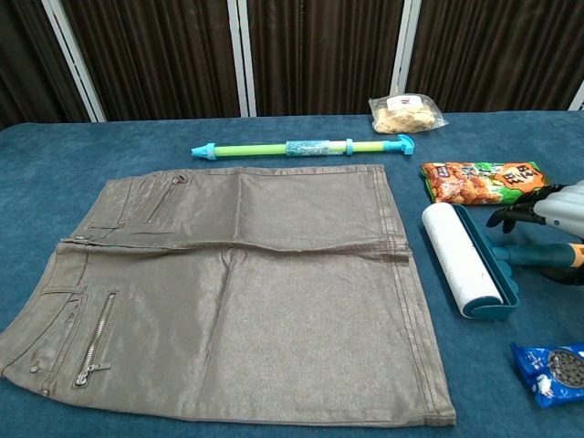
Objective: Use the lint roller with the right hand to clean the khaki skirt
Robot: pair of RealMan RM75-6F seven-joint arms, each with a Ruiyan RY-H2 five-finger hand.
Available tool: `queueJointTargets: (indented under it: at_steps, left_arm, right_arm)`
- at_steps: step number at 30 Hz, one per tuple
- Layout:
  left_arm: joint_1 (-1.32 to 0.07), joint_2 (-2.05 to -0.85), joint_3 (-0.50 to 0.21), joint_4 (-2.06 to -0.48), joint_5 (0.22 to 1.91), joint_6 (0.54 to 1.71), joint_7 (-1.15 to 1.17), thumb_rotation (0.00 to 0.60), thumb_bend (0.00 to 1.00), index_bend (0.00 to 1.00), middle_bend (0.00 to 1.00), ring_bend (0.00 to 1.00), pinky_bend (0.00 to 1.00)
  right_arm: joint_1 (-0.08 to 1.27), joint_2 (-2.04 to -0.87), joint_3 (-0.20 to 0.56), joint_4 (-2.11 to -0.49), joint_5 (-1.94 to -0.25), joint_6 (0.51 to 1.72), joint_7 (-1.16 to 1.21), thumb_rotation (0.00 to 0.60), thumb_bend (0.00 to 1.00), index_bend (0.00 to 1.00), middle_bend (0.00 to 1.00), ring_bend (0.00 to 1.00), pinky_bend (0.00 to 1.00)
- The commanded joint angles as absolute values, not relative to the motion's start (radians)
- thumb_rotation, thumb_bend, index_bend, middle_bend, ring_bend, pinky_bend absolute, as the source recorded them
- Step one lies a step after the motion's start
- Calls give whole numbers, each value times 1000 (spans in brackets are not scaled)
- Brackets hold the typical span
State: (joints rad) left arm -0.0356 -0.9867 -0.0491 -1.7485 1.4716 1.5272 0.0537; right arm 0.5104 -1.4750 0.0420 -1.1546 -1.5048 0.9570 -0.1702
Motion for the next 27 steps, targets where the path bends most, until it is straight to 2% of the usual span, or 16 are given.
queueJointTargets:
  at_steps: [1,5,11,15,20,27]
  left_arm:
    - [-36,-987,-49,-1749,1470,1526,55,600,41,0,0,0,0]
    - [-37,-988,-49,-1747,1467,1522,57,600,39,0,0,0,0]
    - [-39,-988,-53,-1744,1458,1518,56,600,41,0,0,0,0]
    - [-42,-990,-54,-1742,1452,1511,58,600,41,0,0,0,0]
    - [-45,-989,-56,-1742,1443,1504,55,600,41,0,0,0,0]
    - [-46,-981,-56,-1746,1446,1502,40,600,42,0,0,0,0]
  right_arm:
    - [518,-1488,40,-1138,-1508,961,-163,600,328,173,234,128,154]
    - [527,-1505,37,-1113,-1504,952,-166,600,338,190,251,146,179]
    - [540,-1539,35,-1057,-1509,954,-179,600,443,280,401,304,362]
    - [549,-1547,26,-1033,-1524,957,-180,600,556,414,519,415,490]
    - [556,-1530,14,-1029,-1563,997,-151,600,665,467,558,450,514]
    - [577,-1441,16,-1126,-1631,1086,-109,600,833,479,564,454,514]
